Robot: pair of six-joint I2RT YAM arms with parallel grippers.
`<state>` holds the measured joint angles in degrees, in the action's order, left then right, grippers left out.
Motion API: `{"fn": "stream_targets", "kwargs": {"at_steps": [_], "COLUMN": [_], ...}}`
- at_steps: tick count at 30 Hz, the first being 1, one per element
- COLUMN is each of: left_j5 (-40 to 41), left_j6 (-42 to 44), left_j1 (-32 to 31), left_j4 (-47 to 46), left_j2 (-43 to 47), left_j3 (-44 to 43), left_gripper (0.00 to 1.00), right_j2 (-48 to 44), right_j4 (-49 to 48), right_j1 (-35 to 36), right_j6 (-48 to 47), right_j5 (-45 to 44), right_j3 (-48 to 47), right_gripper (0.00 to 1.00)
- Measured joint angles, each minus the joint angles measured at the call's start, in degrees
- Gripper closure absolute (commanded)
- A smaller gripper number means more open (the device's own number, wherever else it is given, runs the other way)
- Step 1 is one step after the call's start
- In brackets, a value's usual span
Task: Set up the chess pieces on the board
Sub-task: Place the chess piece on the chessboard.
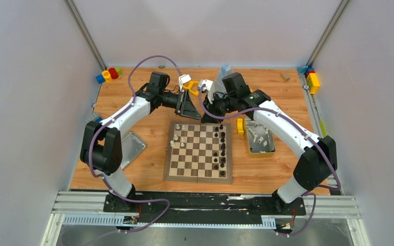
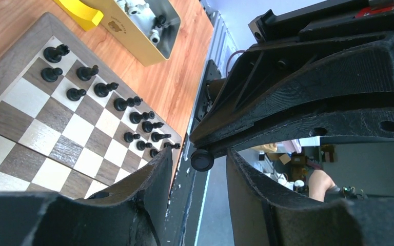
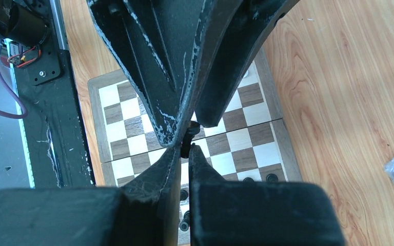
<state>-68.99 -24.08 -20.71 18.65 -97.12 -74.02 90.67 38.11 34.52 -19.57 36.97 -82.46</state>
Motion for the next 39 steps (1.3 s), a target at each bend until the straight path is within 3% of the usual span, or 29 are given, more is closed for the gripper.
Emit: {"fn": "stream_targets", "kwargs": {"at_steps": [12,14,20,22,27,32,39], "left_j5": [-0.7,-0.6,-1.0,-1.0,-1.0,1.1,4.7], "left_j6": [-0.1,-0.1,-0.7,-1.9,-9.6,-23.9,-43.0], "left_j1": [-0.6,-0.6,-0.6,-0.6,-0.2,0.2,0.3], "left_j4": [-0.4,-0.4,-2.6,-5.4,-17.3,-36.9,-61.7], "left_j2": [-0.1,-0.1,0.0,0.4,3.7,5.3,4.6], "left_j3": [0.0,0.0,0.2,1.2,6.6,11.1,15.8], "left_gripper": [0.73,0.76,0.79,0.8,0.8,0.8,0.8], "right_j2": [0.0,0.0,-0.1,-0.5,-4.2,-8.2,-7.0], "right_j4": [-0.3,-0.4,-0.9,-1.2,-4.2,-10.8,-19.0], "right_j1": [0.2,0.2,-0.2,-0.9,-5.3,-10.0,-15.0], "right_j6": [0.1,0.3,1.7,2.6,7.2,16.1,30.1], "right_j5": [-0.5,-0.6,-1.8,-1.7,0.4,3.7,12.8], "right_j3": [0.0,0.0,0.0,0.0,0.1,0.3,1.2], "right_gripper": [0.96,0.89,0.58,0.53,0.5,0.53,0.55]}}
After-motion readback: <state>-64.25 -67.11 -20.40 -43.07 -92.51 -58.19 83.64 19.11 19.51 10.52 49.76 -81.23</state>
